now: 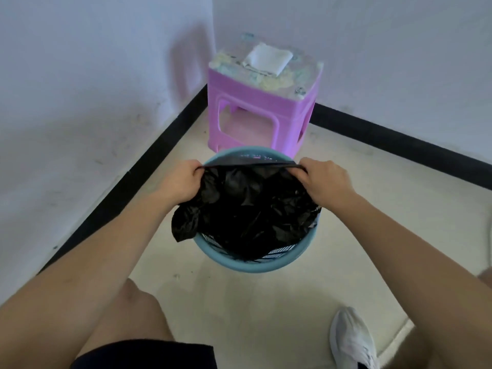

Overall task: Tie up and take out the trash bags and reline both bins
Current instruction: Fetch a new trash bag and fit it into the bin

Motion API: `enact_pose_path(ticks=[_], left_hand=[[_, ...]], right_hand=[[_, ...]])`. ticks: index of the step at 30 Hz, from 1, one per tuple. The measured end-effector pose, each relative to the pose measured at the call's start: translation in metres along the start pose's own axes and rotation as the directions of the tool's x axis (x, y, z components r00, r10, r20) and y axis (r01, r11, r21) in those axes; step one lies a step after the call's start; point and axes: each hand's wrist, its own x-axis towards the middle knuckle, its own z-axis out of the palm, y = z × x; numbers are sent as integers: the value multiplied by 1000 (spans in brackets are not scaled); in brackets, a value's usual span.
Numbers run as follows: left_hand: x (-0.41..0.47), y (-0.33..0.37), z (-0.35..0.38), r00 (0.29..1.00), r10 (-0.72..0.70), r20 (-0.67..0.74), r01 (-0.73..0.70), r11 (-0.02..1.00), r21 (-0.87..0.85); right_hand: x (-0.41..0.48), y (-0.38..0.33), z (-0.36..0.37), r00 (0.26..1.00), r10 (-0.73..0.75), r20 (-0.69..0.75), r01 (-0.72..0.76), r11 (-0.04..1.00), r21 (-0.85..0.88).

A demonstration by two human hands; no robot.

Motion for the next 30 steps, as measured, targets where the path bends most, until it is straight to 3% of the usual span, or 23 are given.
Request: enact_pose_path(ticks=[2,4,7,10,13,15,17,19,20,21,22,23,25,26,28,30], left_hand=[[7,0,3,978,61,-201,-33,990,140],[14,1,11,950,112,-292,-39,969,246],[32,-2,30,948,52,-315,22,974,227],[42,-8,38,944,2,-330,32,995,95],[38,-13,43,917,62,-393,-88,995,-47],[38,-15,44,888,135,-440,-167,985,-36],[45,-20,41,883,110,-456,-137,990,-27],[53,-24,33,953,-25,-303,-36,980,-195],[54,-25,30,989,-99,-110,60,947,-315],[54,-26,29,978,-162,132,201,898,-392],[50,-27,30,921,-194,337,328,854,-404],[47,-26,32,876,-205,436,387,838,-384],[44,-25,40,878,-238,414,407,828,-386],[43,-24,44,882,-255,396,418,811,-409],[36,-24,48,873,-282,397,444,795,-414],[34,-30,49,902,-262,342,389,839,-381]], right_hand=[[8,6,8,994,104,-25,-105,994,-15],[15,4,22,985,170,-20,-170,985,11],[26,-2,49,960,273,-55,-262,953,153],[33,0,62,932,334,-143,-281,912,299],[35,5,62,952,212,-222,-136,940,313],[35,6,60,965,117,-237,-49,961,272],[35,8,61,964,48,-263,5,981,196],[37,7,58,966,18,-259,21,989,147],[39,7,56,973,39,-228,-1,986,164],[42,6,54,981,83,-176,-45,977,210],[45,5,52,984,144,-102,-111,955,274],[50,6,51,978,209,-12,-193,920,342],[56,9,50,928,315,201,-374,791,484],[57,11,51,879,342,331,-476,670,570],[54,17,56,763,271,587,-642,416,644],[52,24,61,687,144,712,-716,303,629]])
